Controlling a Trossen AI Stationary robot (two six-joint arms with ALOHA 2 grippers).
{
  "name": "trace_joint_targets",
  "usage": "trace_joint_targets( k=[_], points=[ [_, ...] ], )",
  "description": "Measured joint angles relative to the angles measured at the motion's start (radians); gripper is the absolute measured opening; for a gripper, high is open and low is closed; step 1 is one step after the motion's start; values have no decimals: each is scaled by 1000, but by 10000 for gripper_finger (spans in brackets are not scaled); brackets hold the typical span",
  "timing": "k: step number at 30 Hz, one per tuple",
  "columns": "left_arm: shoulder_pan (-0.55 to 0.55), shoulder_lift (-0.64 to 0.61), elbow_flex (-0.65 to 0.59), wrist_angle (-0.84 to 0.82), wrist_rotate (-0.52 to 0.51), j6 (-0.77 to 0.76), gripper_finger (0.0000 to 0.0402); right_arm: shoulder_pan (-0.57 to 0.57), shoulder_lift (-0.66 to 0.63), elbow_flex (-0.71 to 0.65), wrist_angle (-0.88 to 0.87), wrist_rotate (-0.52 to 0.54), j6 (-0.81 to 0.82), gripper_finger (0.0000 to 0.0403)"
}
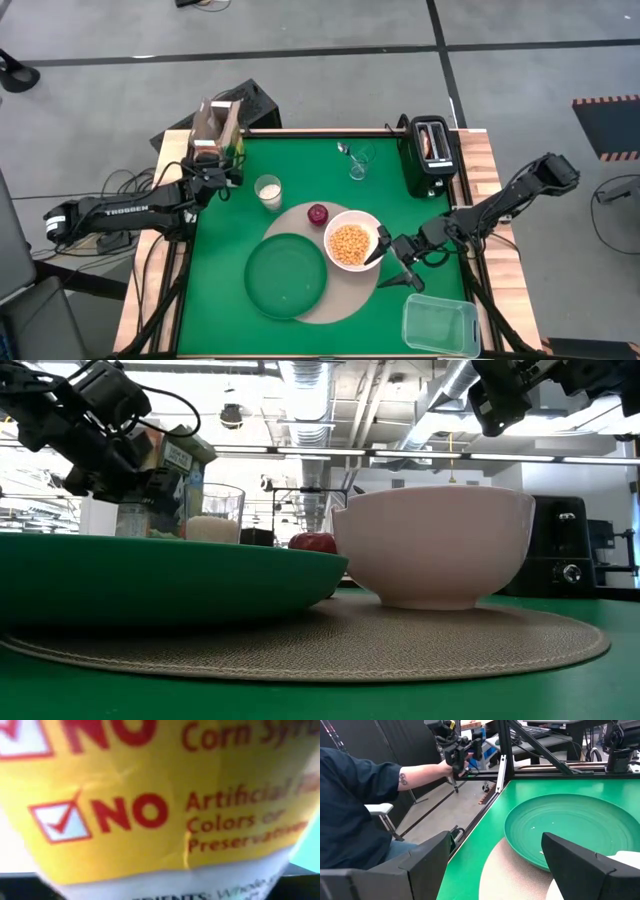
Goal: Arrange a breakfast setting
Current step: Pour the cereal into the white bowl
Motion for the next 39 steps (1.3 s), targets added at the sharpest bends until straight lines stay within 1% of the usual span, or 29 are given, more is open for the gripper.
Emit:
trace_joint_targets(
  k=[5, 8, 11, 13, 22, 24, 28, 30, 34, 39],
  points=[
    [2, 0, 3, -16, 2, -54, 302, 0, 0, 0, 0, 0, 0, 340],
    [-1, 0, 13, -31, 18, -37, 322, 0, 0, 0, 0, 0, 0, 340],
    [-2, 0, 14, -32, 82, 11, 328, 0, 0, 0, 0, 0, 0, 340],
    [-2, 0, 14, -35, 107, 35, 329, 0, 0, 0, 0, 0, 0, 340],
    [-1, 1, 14, -39, 83, 43, 332, 0, 0, 0, 0, 23, -1, 340],
    [-1, 1, 14, -39, 83, 36, 342, 0, 0, 0, 0, 23, -1, 340],
    [12, 0, 15, -39, 83, 1, 384, 0, 0, 0, 0, 24, -1, 340],
    [17, 0, 15, -39, 85, -7, 396, 0, 0, 0, 0, 24, -1, 340],
    [20, 0, 38, -42, 129, -18, 389, 0, 0, 0, 0, 26, -1, 340],
    [19, 0, 116, -54, 205, 54, 387, 0, 0, 0, 0, 26, -1, 340]
  ],
)
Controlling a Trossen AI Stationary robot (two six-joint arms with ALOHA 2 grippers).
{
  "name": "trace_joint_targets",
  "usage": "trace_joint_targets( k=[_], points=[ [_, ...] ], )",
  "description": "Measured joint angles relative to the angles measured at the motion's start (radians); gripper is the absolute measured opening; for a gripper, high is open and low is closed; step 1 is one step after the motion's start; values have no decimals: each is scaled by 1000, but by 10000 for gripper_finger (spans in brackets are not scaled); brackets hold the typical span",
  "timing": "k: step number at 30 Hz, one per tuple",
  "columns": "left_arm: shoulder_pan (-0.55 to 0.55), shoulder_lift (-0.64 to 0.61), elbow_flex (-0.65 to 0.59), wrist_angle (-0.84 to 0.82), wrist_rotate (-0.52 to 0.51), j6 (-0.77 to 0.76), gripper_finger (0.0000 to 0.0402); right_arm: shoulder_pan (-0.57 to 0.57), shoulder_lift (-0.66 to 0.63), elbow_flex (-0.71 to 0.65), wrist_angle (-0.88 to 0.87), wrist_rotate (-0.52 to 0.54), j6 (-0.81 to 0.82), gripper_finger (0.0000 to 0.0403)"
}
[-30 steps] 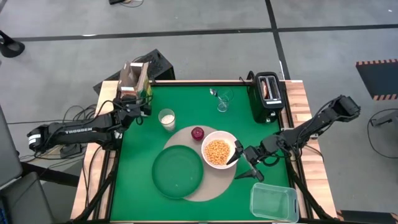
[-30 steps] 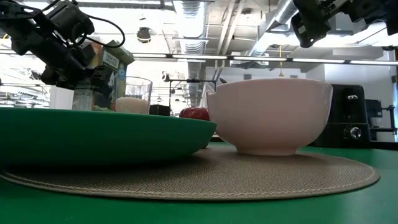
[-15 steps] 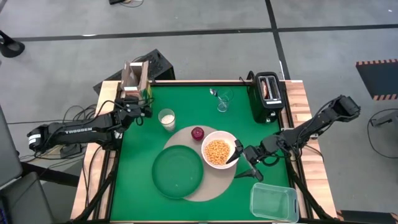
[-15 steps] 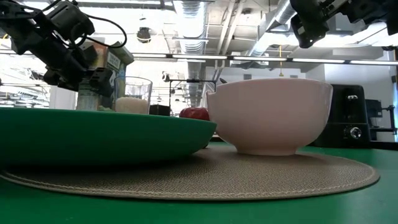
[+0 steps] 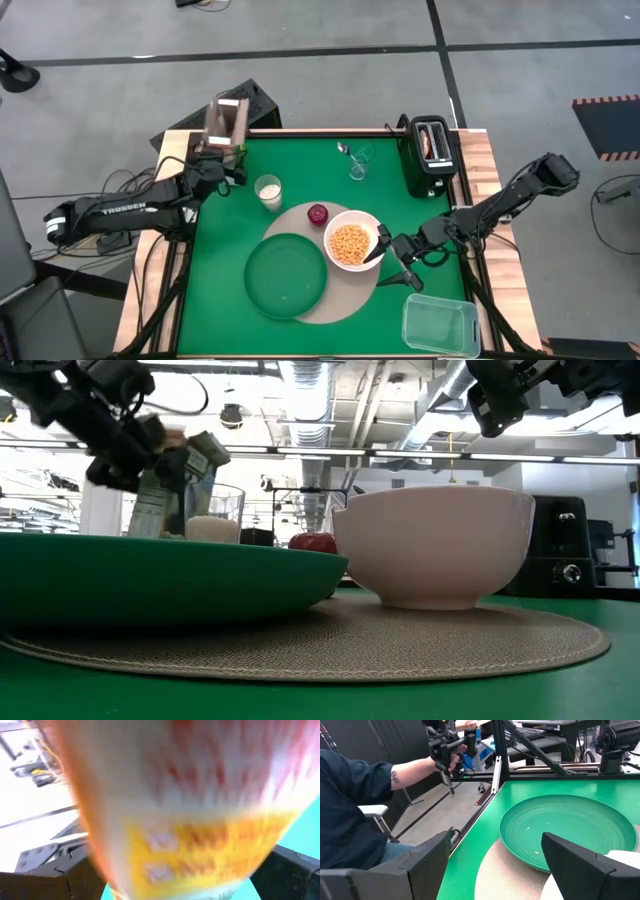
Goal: Arrange a breakfast setting
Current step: Pour the cereal into the white bowl
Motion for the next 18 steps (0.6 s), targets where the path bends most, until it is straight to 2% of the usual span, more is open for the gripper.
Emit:
trace_joint_targets(
  k=[3, 18],
  points=[
    [0, 0, 60, -35, 27, 18, 387, 0, 0, 0, 0, 0, 0, 340],
    [0, 0, 293, -104, 27, 164, 387, 0, 0, 0, -1, 0, 0, 340]
  ],
)
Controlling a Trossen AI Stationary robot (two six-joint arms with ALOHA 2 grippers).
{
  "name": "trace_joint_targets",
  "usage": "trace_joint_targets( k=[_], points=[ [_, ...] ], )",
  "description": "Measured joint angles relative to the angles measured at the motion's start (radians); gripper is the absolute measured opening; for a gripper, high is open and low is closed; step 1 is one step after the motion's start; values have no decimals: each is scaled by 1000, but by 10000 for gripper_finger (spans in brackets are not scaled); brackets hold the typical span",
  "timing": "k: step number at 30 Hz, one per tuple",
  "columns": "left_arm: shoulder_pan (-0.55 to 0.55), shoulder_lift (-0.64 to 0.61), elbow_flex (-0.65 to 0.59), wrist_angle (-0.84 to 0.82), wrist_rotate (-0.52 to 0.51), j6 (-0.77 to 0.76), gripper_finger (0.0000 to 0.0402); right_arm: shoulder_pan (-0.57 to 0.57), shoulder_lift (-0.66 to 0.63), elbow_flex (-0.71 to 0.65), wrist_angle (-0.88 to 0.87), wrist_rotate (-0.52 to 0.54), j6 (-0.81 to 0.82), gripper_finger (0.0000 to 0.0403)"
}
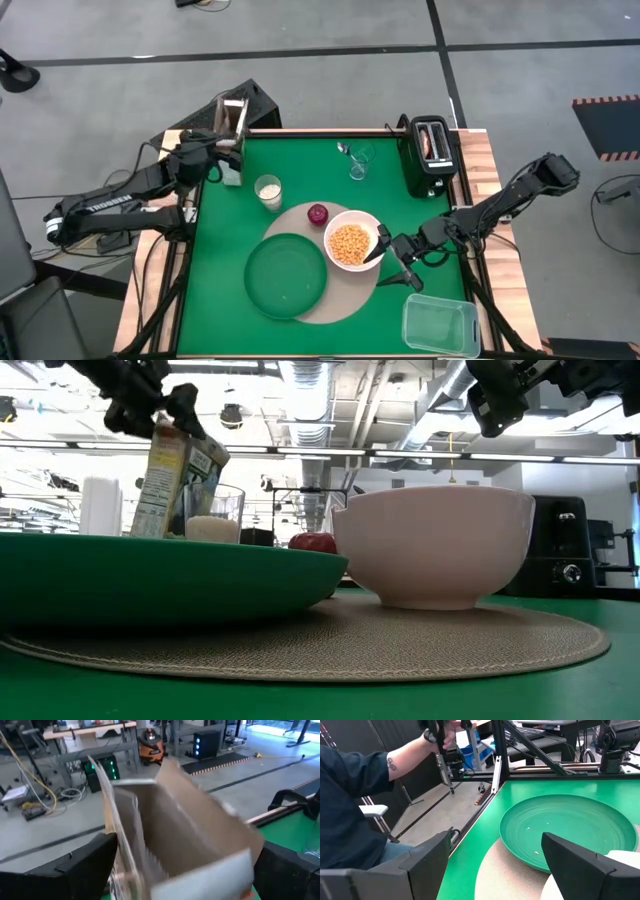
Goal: Arrange a breakfast setting
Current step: Pour the cereal into the white bowl, then put the bagel on the green plate
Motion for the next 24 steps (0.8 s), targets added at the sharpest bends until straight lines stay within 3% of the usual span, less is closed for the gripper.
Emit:
trace_joint_targets(
  k=[12, 24],
  points=[
    [0, 0, 150, -25, 6, 89, 387, 0, 0, 0, 0, 0, 0, 340],
    [-5, 0, 242, -31, 286, 90, 387, -12, 0, 0, 4, 0, 71, 340]
  ],
)
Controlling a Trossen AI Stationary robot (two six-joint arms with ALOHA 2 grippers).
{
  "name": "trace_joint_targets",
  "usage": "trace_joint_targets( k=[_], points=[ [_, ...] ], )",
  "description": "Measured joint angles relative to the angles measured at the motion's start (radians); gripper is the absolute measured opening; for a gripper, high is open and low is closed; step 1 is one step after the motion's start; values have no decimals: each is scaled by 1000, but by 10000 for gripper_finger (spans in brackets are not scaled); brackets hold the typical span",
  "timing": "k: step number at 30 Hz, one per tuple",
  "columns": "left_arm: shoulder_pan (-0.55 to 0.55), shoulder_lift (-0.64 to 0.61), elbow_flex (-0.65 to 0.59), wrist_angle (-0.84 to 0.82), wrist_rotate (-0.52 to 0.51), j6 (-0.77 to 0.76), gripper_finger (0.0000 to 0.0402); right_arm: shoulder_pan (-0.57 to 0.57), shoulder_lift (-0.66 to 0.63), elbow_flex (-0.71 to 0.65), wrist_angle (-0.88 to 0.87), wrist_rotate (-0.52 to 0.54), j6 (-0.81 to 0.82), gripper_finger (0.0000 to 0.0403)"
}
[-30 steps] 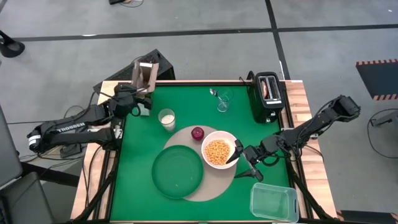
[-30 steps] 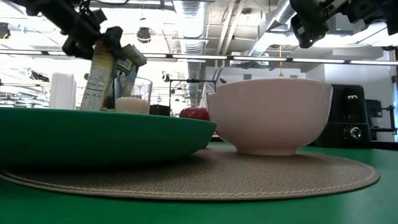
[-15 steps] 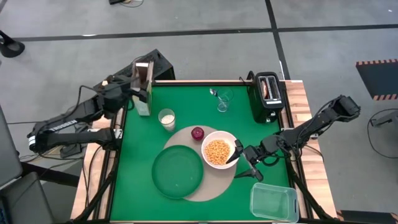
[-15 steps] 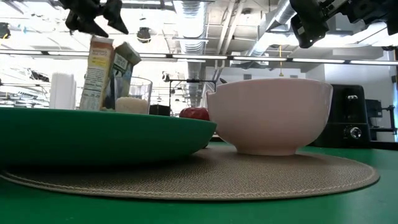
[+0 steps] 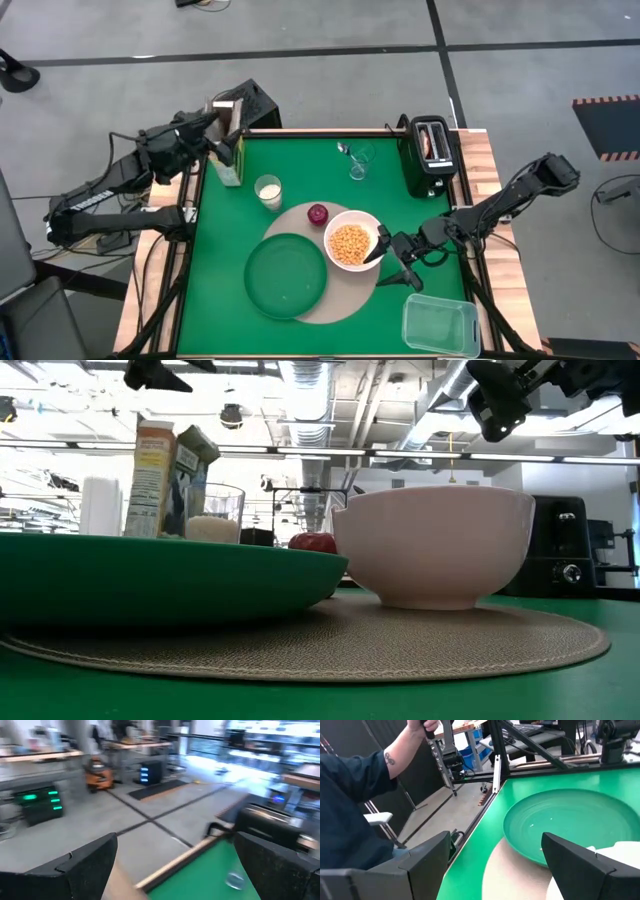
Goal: Arrange a breakfast setting
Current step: Put the bagel on the green plate
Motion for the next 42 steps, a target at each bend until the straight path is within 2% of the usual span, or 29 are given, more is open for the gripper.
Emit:
trace_joint_targets(
  k=[3, 10, 13, 17, 23, 29, 37, 42],
  points=[
    [-20, 1, 0, 11, 124, 27, 387, -26, -7, 0, 15, 0, -8, 340],
    [-119, 1, 1, 29, 449, 121, 387, -119, -120, 1, -19, 0, -20, 340],
    [-164, 10, 1, 63, 500, 105, 387, -171, -177, 1, -84, 2, -23, 340],
    [-224, 41, 1, 128, 501, 119, 387, -243, -236, 7, -164, 23, -23, 340],
    [-305, 82, 2, 230, 428, 129, 387, -297, -279, 145, -427, 74, -70, 340],
    [-386, 121, 1, 218, 342, 91, 387, -338, -281, 298, -706, 225, -73, 340],
    [-544, 190, 1, 139, 248, -3, 387, -401, -280, 466, -936, 370, -63, 330],
    [-659, 244, 1, 140, 222, -11, 387, -447, -280, 551, -1052, 396, -13, 317]
  ],
)
